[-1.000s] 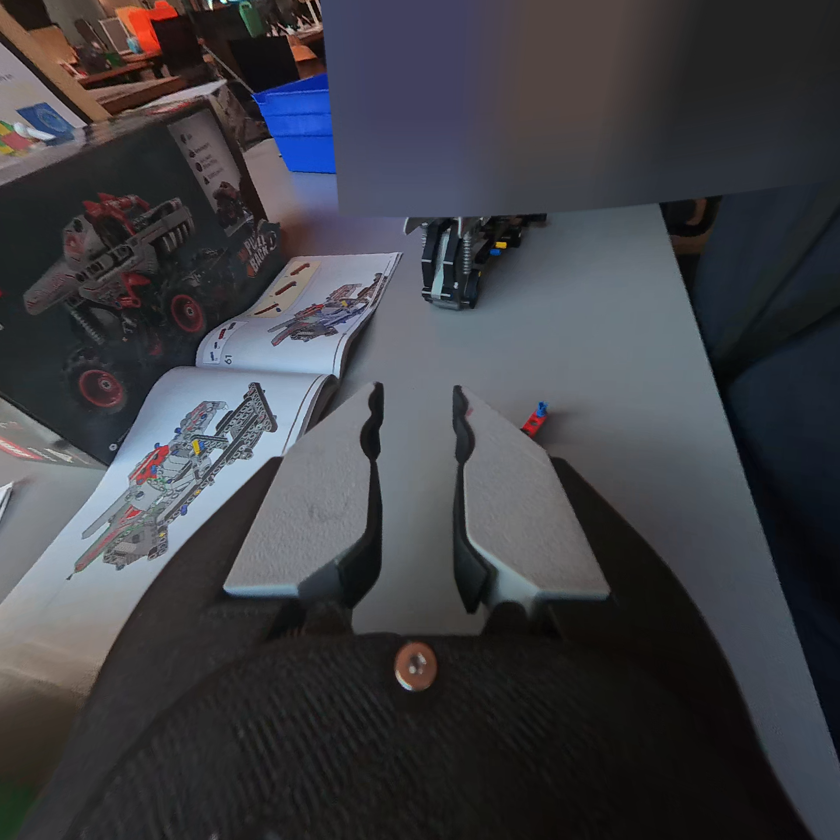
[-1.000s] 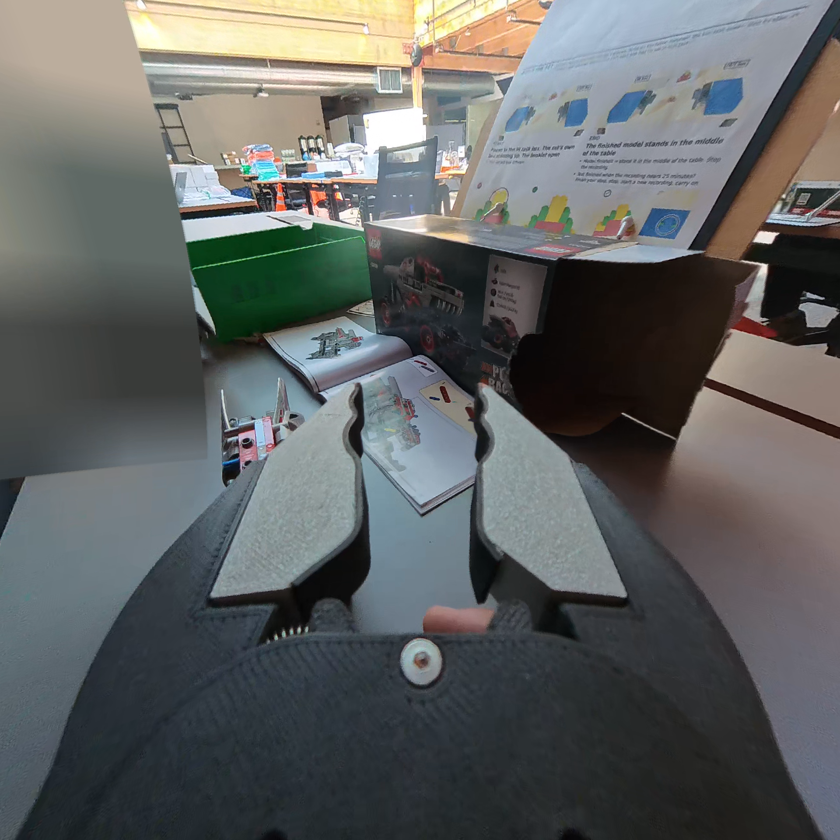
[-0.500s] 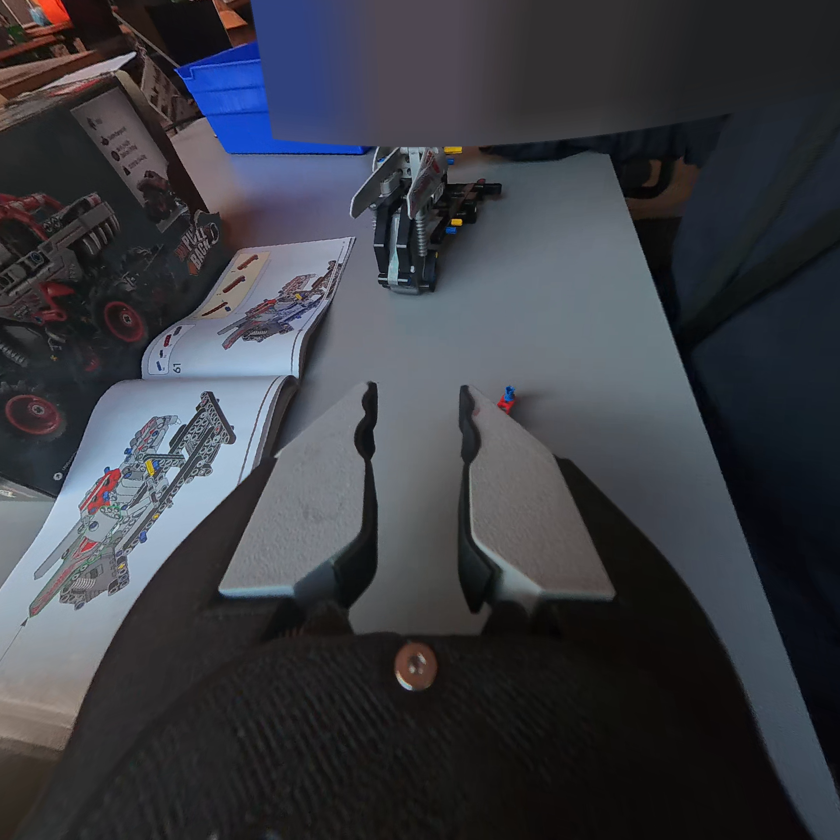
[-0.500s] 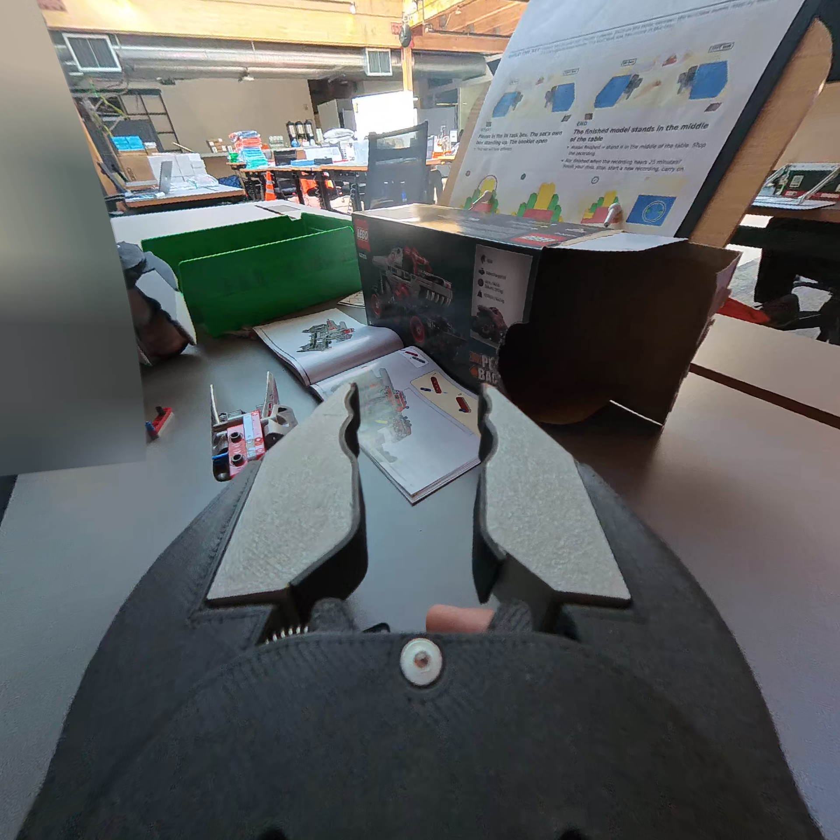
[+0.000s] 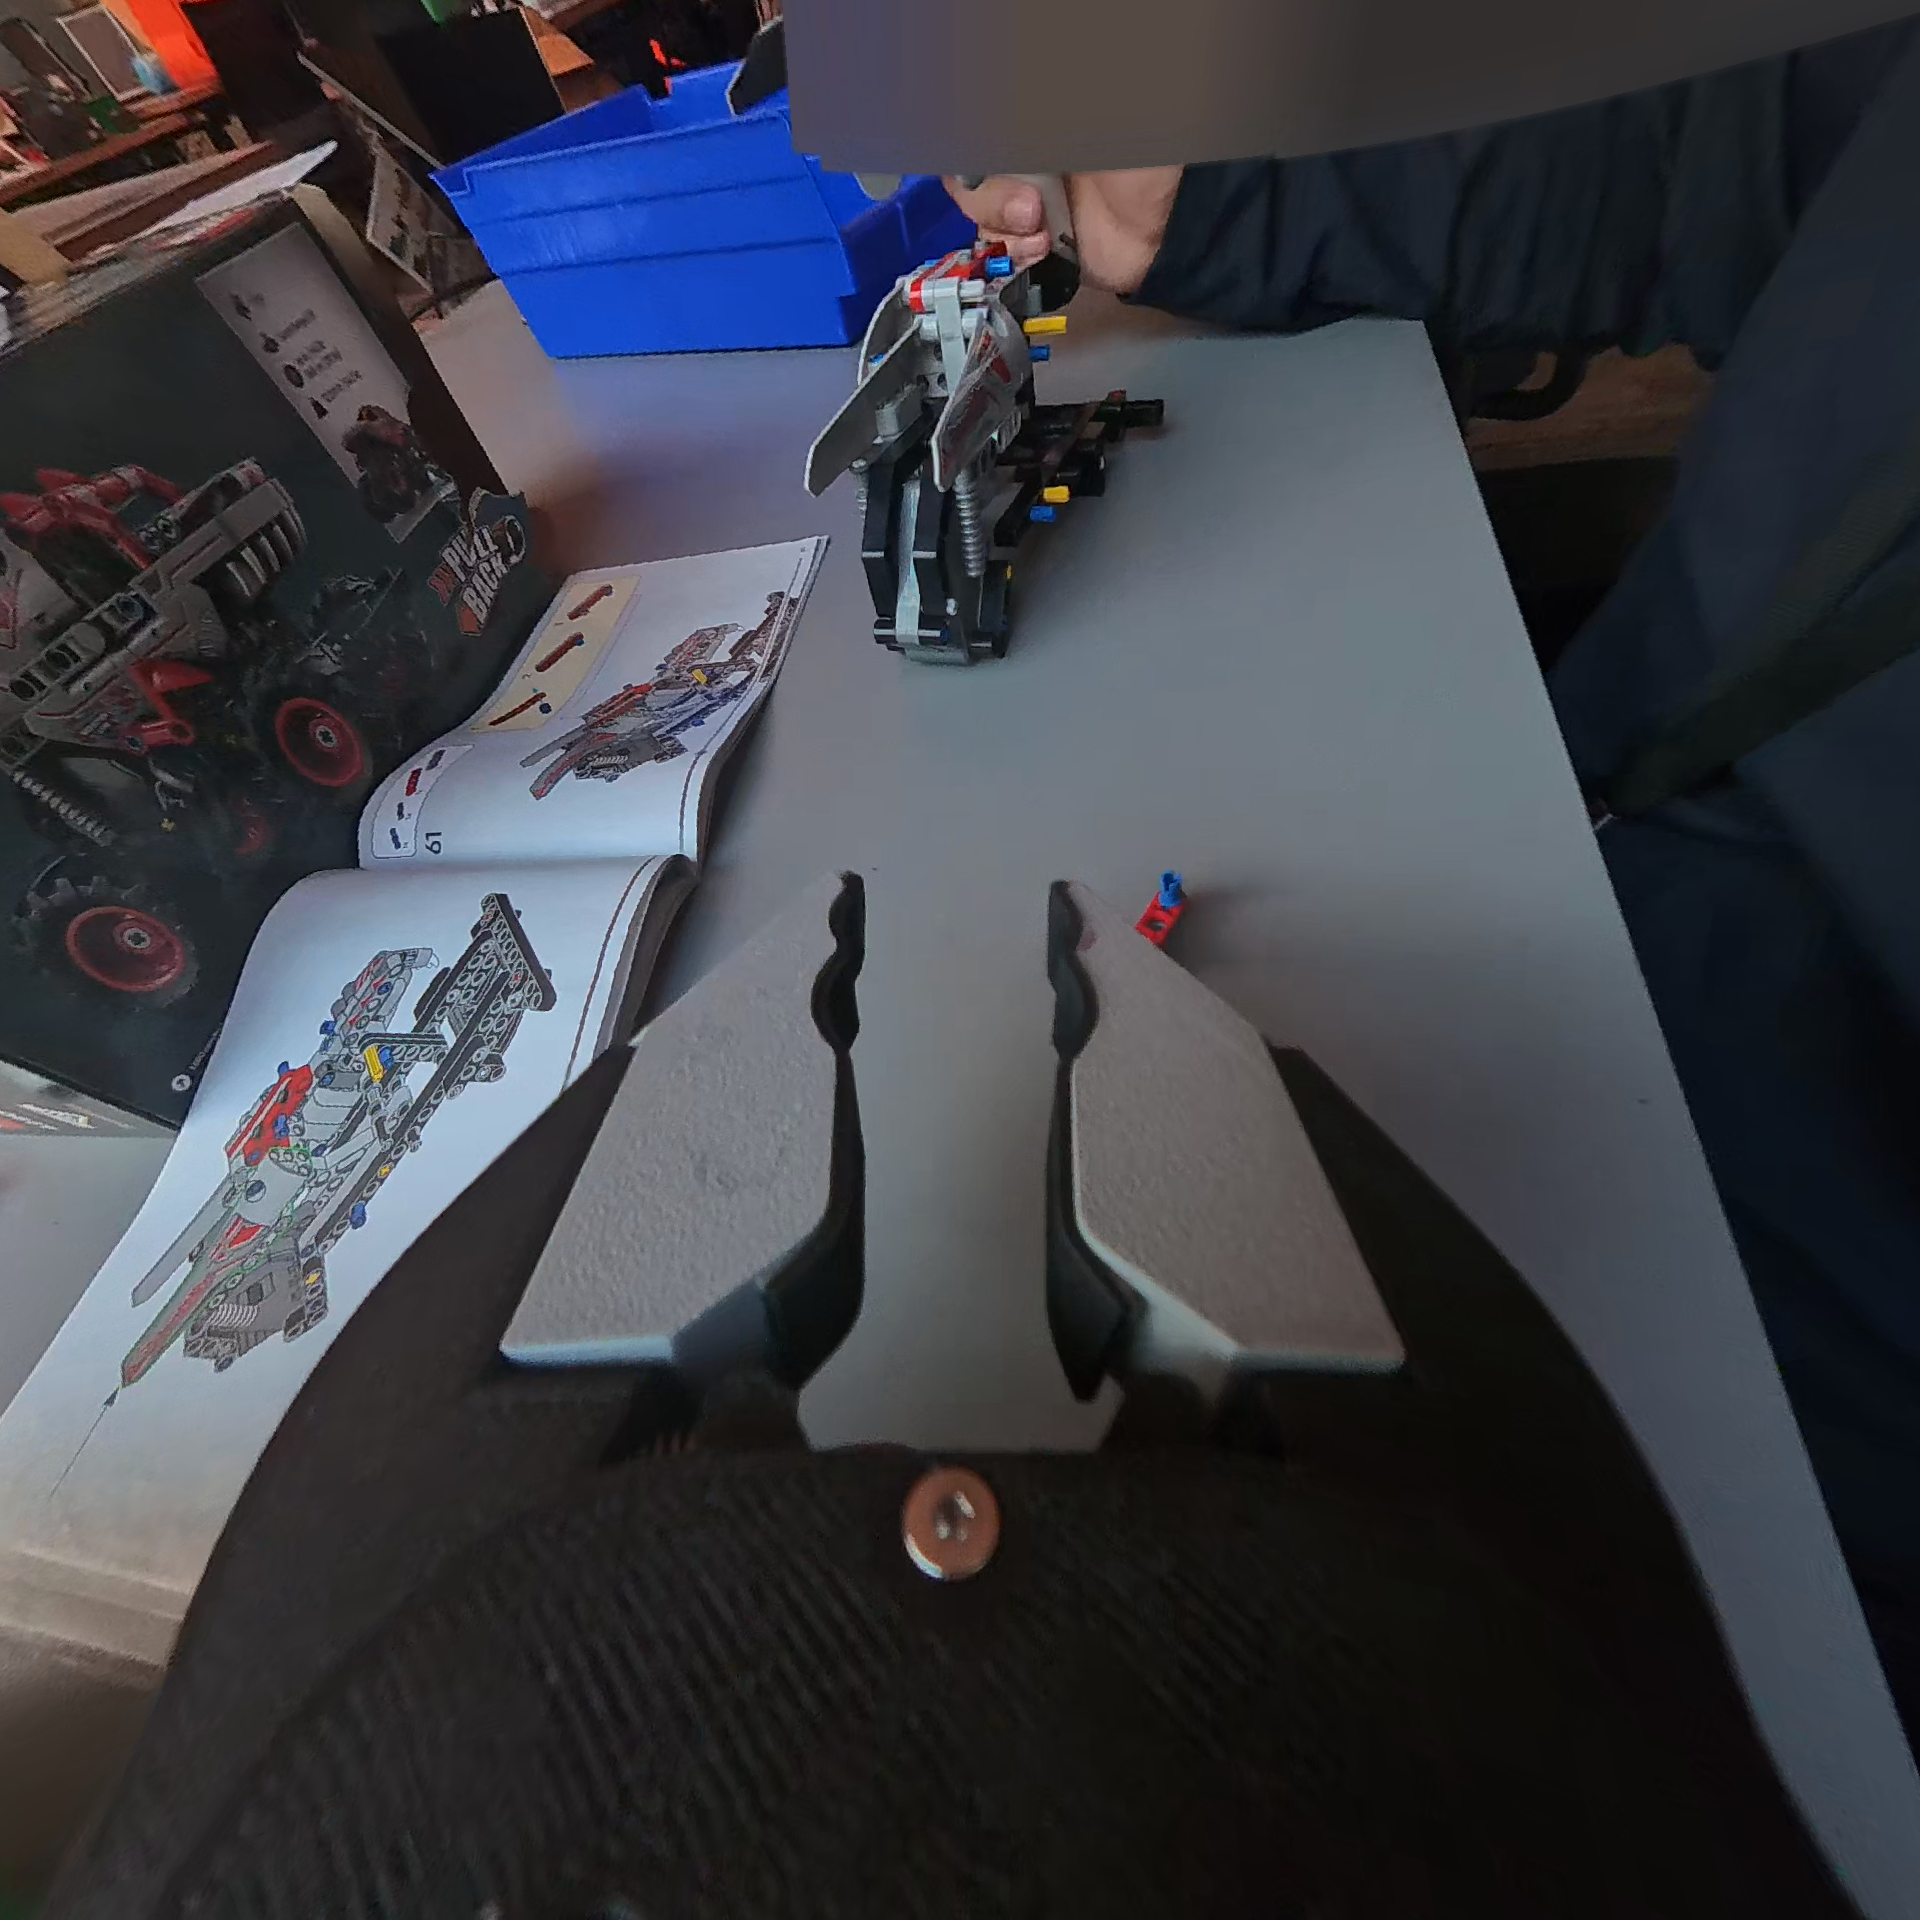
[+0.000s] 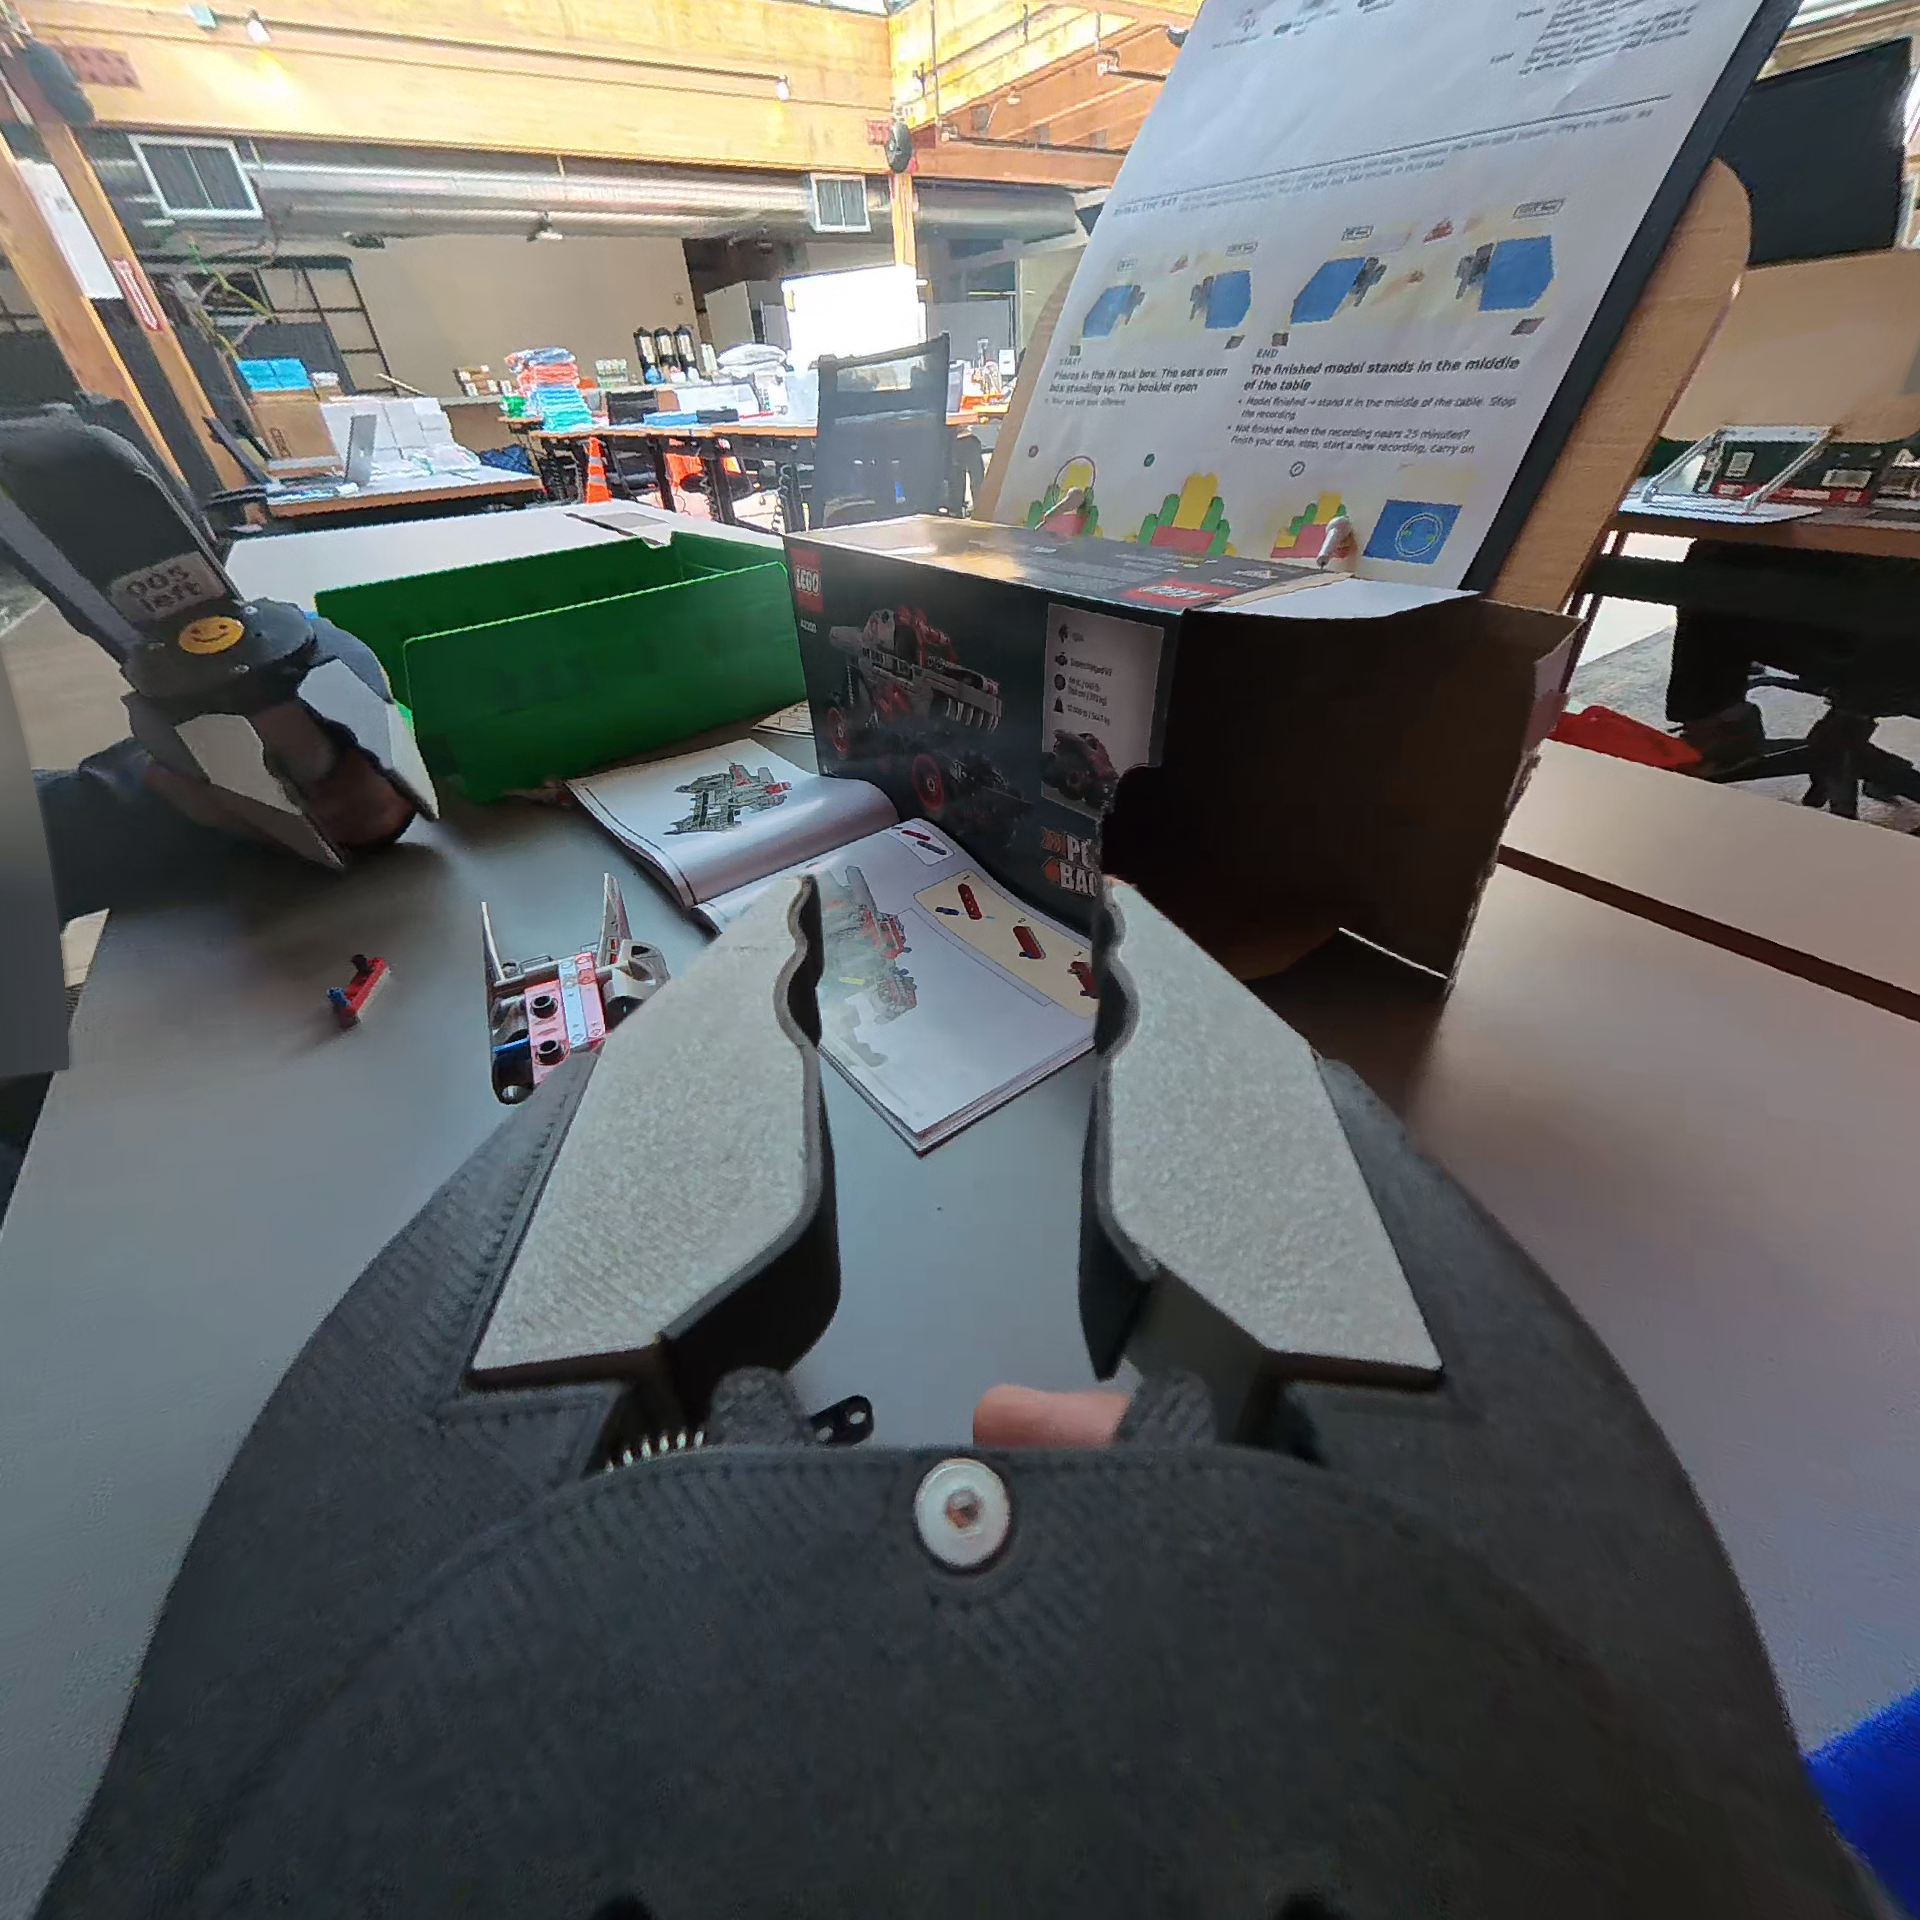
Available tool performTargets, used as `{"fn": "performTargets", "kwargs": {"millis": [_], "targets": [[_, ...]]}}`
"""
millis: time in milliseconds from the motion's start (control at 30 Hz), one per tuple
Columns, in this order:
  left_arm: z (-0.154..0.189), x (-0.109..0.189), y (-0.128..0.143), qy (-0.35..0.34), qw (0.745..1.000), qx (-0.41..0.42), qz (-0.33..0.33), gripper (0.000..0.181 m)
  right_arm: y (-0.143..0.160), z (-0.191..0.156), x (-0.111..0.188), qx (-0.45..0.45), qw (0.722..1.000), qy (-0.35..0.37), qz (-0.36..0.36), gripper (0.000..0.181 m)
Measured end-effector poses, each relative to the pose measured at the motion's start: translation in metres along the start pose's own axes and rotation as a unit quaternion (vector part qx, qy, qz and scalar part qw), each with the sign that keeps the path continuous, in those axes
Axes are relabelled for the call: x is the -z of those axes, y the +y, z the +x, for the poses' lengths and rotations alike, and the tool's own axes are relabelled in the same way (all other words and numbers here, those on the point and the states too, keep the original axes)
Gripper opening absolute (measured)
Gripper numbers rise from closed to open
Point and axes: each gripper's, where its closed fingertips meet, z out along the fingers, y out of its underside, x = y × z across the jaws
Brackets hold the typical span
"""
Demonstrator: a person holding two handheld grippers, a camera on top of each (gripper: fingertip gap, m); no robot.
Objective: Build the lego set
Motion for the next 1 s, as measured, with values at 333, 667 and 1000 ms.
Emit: {"fn": "performTargets", "kwargs": {"millis": [333,667,1000], "targets": [[0.006,-0.005,0.005,0.027,0.999,0.000,-0.024,0.032,0.010,-0.001,-0.005,0.001,0.999,-0.017,-0.030,0.049],[0.011,-0.008,0.008,0.023,0.999,-0.026,-0.038,0.032,0.023,0.010,-0.006,-0.011,0.999,-0.005,-0.050,0.049],[0.017,-0.015,0.017,0.006,0.994,-0.082,-0.073,0.031,0.030,0.000,-0.012,-0.006,0.998,-0.019,-0.067,0.050]]}}
